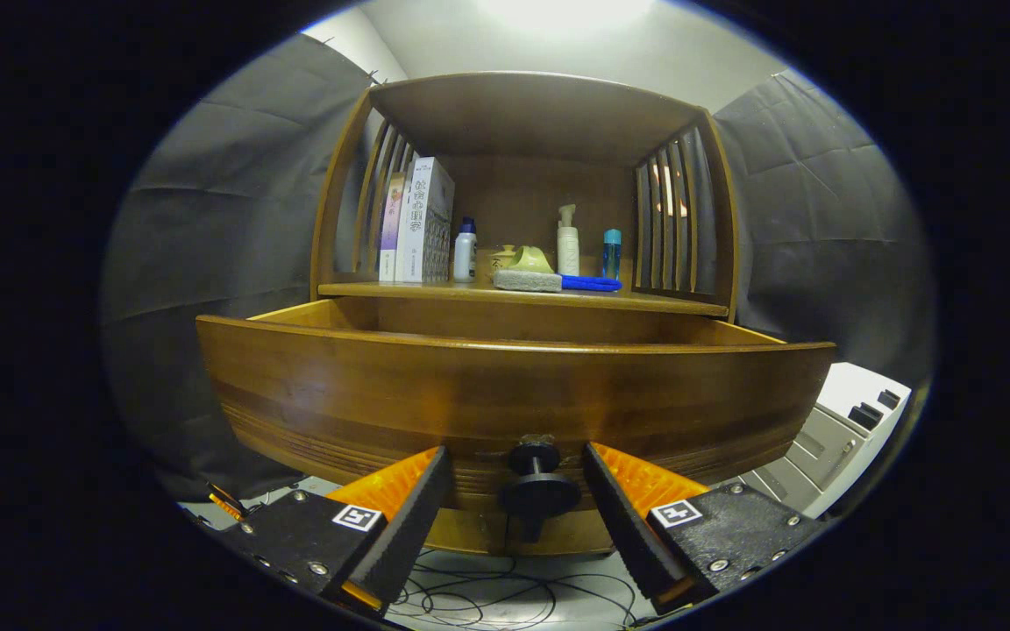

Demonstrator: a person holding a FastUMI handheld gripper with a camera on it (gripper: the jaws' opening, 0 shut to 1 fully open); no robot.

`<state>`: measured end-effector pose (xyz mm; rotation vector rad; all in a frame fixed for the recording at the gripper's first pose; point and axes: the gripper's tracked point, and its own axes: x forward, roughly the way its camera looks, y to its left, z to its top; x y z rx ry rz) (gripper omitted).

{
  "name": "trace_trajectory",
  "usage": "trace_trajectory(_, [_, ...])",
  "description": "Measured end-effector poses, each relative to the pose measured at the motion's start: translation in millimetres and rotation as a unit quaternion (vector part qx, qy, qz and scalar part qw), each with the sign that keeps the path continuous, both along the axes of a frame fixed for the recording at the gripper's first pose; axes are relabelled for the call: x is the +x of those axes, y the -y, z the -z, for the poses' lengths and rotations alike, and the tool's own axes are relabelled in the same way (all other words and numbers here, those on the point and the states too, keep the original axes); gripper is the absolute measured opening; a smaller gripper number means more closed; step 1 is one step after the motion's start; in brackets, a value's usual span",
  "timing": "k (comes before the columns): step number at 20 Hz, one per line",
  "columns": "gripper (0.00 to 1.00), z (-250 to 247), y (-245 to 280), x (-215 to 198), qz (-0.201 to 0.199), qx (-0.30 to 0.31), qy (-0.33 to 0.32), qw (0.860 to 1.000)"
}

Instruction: Pull open the drawer, take out the items inside it, and place them on the countertop above the cabinet.

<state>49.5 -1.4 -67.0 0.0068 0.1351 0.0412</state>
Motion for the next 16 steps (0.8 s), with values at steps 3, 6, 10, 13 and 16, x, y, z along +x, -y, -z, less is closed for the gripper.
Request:
trace_trajectory(3, [0.96,-1,1,7,0.0,-0.002,-0.004,1.0])
trace_trajectory(6, [0.96,-3,-1,16,0.001,0.004,-0.005,1.0])
trace_trajectory(10, [0.96,-12,-4,27,0.0,0.018,0.004,1.0])
trace_trajectory(13, [0.96,-9,-5,32,-0.002,0.034,-0.002,0.999])
trace_trajectory(16, [0.95,-10,-7,41,0.0,0.032,-0.003,0.999])
